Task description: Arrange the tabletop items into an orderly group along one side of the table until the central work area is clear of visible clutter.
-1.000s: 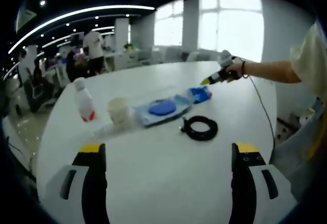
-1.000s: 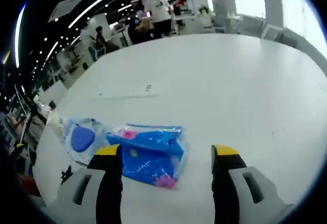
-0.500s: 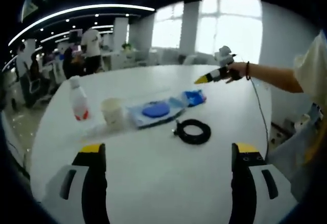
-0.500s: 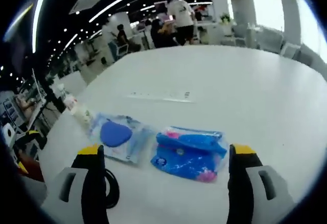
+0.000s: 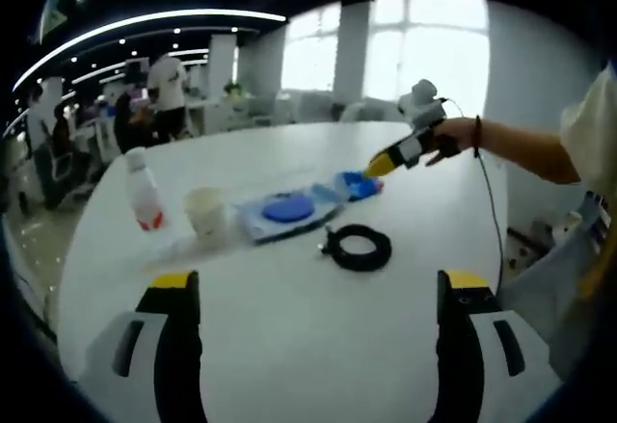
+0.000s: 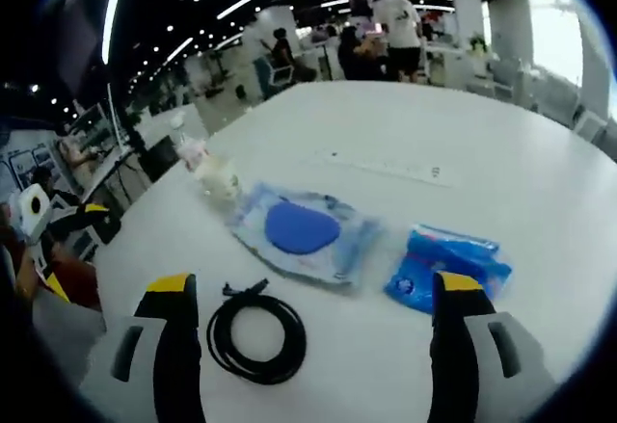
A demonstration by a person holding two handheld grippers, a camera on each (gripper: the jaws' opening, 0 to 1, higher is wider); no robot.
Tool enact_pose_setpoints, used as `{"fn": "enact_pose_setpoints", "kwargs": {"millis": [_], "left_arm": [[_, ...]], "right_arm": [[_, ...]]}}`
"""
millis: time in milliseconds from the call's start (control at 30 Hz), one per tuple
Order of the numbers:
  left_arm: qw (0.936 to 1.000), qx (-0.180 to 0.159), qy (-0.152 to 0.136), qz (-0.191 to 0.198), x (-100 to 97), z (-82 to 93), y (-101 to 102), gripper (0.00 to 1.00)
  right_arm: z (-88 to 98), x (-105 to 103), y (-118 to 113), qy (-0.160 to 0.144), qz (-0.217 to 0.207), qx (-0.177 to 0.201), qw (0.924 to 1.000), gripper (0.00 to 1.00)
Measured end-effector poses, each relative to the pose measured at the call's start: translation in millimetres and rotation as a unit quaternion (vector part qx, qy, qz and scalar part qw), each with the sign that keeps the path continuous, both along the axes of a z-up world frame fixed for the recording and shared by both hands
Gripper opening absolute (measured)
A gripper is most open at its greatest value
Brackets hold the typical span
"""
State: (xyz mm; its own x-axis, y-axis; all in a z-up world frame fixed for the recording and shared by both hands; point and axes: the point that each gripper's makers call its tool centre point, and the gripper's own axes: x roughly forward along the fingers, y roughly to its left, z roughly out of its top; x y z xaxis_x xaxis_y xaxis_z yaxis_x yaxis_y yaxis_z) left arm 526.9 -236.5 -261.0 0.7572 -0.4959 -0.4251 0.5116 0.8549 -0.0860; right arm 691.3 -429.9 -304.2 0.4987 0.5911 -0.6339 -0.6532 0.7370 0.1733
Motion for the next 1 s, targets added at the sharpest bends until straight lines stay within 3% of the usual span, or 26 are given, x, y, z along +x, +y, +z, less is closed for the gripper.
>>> {"fn": "enact_pose_setpoints", "kwargs": {"millis": [333, 500, 767, 933, 1000], "left_arm": [[0.9998, 0.017, -0.003, -0.007, -0.4, -1.1, -0.2, 0.99], [0.9998, 0.019, -0.005, -0.006, -0.8, -0.3, 1.5, 0.99], [0.9998, 0.021, -0.004, -0.005, -1.3, -1.0, 3.4, 0.99], [0.9997, 0.023, 0.000, -0.008, -2.6, -2.9, 3.0, 0.99], [0.9997, 0.024, 0.000, -0.008, -2.8, -2.6, 2.8, 0.99]], "right_arm": [[-39.5, -28.7, 21.4, 0.011, 0.039, -0.032, 0.9987, 0.96], [-50.1, -35.1, 29.1, 0.007, 0.057, -0.037, 0.9976, 0.91], [-72.1, -30.8, 31.5, -0.008, 0.089, -0.068, 0.9937, 0.78], [-82.3, -25.5, 28.4, 0.001, 0.079, -0.069, 0.9944, 0.56], [-87.4, -25.4, 26.7, 0.000, 0.083, -0.081, 0.9932, 0.53]]}}
